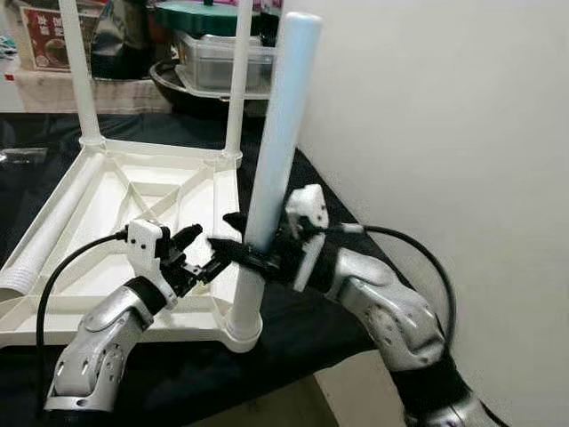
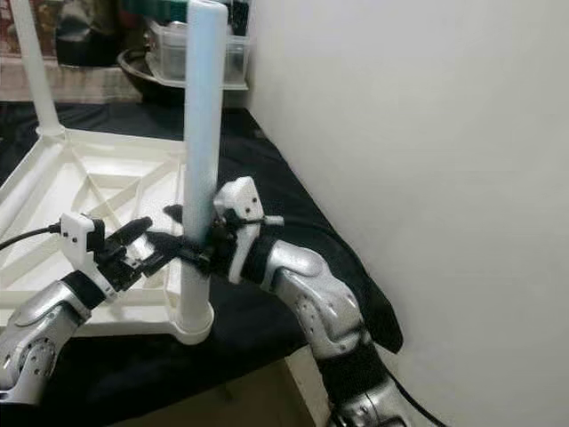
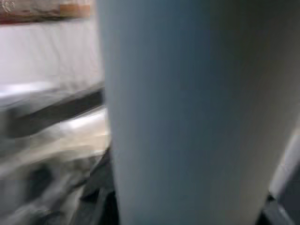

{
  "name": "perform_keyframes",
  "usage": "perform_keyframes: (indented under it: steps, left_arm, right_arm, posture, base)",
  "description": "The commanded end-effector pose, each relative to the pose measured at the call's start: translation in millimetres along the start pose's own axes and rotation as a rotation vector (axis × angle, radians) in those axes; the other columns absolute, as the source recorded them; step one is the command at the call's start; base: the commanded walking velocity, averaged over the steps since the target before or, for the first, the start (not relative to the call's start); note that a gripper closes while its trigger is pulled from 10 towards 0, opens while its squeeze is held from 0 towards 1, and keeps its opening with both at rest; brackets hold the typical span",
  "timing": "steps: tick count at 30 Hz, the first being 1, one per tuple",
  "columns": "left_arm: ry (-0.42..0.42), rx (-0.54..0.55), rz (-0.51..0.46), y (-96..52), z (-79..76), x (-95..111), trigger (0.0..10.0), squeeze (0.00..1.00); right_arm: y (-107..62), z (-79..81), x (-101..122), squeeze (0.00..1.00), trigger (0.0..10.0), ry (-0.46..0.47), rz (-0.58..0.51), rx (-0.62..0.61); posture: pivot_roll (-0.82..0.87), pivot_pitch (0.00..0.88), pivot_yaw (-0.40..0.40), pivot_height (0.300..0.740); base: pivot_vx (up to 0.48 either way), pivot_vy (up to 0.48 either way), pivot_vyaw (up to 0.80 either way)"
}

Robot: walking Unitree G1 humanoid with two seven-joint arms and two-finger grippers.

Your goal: Building children table

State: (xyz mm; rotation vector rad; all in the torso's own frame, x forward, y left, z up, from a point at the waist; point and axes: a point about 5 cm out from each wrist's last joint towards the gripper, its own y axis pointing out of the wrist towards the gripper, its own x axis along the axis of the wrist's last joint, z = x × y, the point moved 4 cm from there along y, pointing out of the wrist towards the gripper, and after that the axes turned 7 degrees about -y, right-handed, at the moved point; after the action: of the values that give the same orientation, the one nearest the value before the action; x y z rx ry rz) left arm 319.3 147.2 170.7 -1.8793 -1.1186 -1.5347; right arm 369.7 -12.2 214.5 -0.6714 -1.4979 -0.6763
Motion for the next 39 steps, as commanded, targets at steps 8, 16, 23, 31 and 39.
perform_keyframes:
  steps: [8,16,23,31,39]
  left_arm:
    - [0.002,-0.002,0.007,-2.6,-0.3,-1.2,10.0,0.00]
    - [0.001,-0.005,0.009,-1.6,0.4,-0.9,10.0,0.00]
    - [0.000,-0.005,0.006,-0.2,0.3,-1.0,10.0,0.00]
    - [0.000,-0.003,0.003,-0.3,0.1,-0.9,10.0,0.00]
    - [0.000,0.000,0.004,-1.7,0.7,-0.7,10.0,0.00]
  right_arm:
    - [-72.0,-107.8,-85.7,0.00,0.0,0.029,0.365,-0.849]
    - [-29.3,-51.9,-41.7,1.00,10.0,0.095,0.124,-0.487]
    - [-27.4,-5.5,10.8,0.00,10.0,0.163,-0.129,0.036]
    - [-57.3,47.3,11.4,0.00,8.5,0.036,-0.167,0.509]
    - [-28.3,13.7,-25.9,0.00,0.0,0.029,0.023,0.169]
  posture:
    - [0.15,0.000,-0.196,0.740]
    - [0.15,0.000,-0.186,0.740]
    - [0.14,0.000,-0.189,0.740]
    - [0.15,0.000,-0.197,0.740]
    - [0.15,0.000,-0.197,0.740]
  base:
    - [0.000,0.000,0.00]
    - [0.000,0.000,0.00]
    - [0.000,0.000,0.00]
    - [0.000,0.000,0.00]
    - [0.000,0.000,0.00]
